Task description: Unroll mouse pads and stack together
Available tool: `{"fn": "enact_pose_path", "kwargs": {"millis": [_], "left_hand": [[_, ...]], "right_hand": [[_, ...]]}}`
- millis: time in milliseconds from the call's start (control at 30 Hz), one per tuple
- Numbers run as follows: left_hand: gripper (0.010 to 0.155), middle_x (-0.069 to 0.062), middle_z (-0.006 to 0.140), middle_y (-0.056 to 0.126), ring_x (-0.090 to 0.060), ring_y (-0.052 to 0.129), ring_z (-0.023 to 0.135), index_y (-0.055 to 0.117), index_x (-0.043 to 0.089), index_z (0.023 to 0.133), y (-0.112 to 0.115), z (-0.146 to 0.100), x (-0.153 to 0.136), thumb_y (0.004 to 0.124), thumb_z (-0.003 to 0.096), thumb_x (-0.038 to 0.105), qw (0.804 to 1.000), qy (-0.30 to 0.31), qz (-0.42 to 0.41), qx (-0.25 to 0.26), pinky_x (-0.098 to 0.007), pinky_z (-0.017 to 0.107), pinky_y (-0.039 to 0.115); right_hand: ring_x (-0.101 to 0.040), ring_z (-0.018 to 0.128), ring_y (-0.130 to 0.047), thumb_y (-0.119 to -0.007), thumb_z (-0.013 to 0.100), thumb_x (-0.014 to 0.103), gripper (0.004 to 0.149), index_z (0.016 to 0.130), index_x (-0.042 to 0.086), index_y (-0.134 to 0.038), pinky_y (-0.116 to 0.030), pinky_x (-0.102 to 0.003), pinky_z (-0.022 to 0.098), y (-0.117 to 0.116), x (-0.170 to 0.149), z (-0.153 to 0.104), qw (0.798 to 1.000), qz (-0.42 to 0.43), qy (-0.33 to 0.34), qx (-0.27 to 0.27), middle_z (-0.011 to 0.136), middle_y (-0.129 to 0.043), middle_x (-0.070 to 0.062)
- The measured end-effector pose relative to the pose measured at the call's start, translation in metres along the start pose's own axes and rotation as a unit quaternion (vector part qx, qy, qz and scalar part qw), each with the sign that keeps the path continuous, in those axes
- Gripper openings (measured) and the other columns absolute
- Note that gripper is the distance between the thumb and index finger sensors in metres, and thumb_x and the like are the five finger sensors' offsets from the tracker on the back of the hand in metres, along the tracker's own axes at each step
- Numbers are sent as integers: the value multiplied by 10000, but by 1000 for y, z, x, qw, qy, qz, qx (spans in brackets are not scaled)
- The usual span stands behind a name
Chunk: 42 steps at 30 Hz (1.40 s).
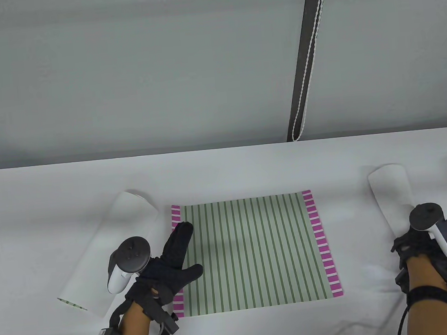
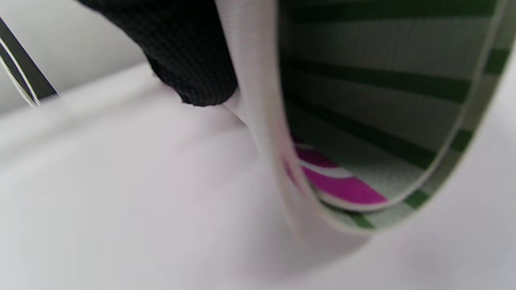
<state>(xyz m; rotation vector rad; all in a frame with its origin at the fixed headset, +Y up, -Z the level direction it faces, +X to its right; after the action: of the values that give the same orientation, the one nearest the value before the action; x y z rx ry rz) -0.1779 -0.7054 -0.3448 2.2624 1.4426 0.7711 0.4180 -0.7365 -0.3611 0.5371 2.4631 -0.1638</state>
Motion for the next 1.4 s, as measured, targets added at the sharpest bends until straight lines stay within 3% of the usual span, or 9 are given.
{"fn": "enact_pose_path", "kwargs": {"millis": [200,400,667,833,967,1167,1233,1267,1400], "left_hand": [[1072,-123,1159,42,-483,100,1061,75,312,1082,2,2,1,677,348,810,1000,6,-4,1,-754,661,215],[1055,-136,1162,73,-485,168,1068,92,309,1087,7,6,3,679,360,798,999,7,-33,-5,-742,676,249],[1015,-153,1166,183,-473,291,1063,138,270,1095,22,18,-7,689,393,754,997,-21,-74,-10,-719,685,306],[966,-153,1156,296,-462,385,1047,185,234,1098,40,25,-19,698,424,699,989,-50,-131,-37,-693,699,350],[947,-154,1149,326,-462,417,1038,199,221,1097,49,31,-23,696,437,682,982,-55,-177,-36,-680,701,380],[984,-159,1147,314,-463,419,1035,156,204,1090,61,38,-24,664,426,723,979,-61,-190,-51,-663,709,406],[985,-160,1149,318,-461,429,1034,141,207,1092,63,39,-24,637,432,745,978,-48,-193,-61,-656,707,428],[972,-164,1151,310,-463,422,1037,124,222,1091,64,39,-22,634,443,738,976,-44,-204,-65,-655,711,431],[1003,-180,1145,323,-458,458,1037,38,162,1062,69,40,-20,623,461,712,971,-42,-225,-66,-635,713,487]], "right_hand": [[-405,768,-905,-961,465,288,994,1085,175,-192,-843,-499,511,16,51,-21,986,136,87,26,1017,-572,-266],[-399,828,-852,-914,518,330,986,1089,180,-124,-811,-498,561,15,114,-62,947,210,228,90,1052,-494,-262],[-419,798,-868,-935,491,309,979,1094,184,-174,-814,-517,535,-31,166,-129,864,306,357,178,1038,-523,-278],[-432,803,-854,-932,493,304,971,1094,179,-180,-802,-534,536,-71,184,-155,788,391,379,288,1033,-516,-290],[-434,814,-843,-926,500,314,973,1093,180,-166,-794,-538,546,-95,196,-172,758,379,399,350,1037,-506,-290],[-463,855,-792,-906,516,353,984,1085,202,-117,-762,-564,577,-126,213,-205,683,390,427,447,1049,-449,-312],[-469,863,-779,-890,529,375,981,1082,203,-97,-754,-566,583,-133,212,-208,667,404,419,466,1051,-431,-319],[-481,863,-766,-864,550,413,968,1080,198,-83,-741,-574,582,-135,213,-209,660,403,422,473,1050,-416,-332],[-496,888,-709,-803,573,498,950,1079,187,-61,-696,-594,599,-135,218,-214,704,333,450,438,1059,-383,-334]]}}
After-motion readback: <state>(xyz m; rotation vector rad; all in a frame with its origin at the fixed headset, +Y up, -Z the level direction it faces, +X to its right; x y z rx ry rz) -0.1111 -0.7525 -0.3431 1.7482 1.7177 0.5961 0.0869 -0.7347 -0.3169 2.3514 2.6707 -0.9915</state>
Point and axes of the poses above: the tracker on the back of each hand, its own x axis roughly to the thumb side, its own z axis roughly from the wrist to the fingertips, y = z × x, the point moved 3 cm from there along z, roughly from the wrist to the fingertips
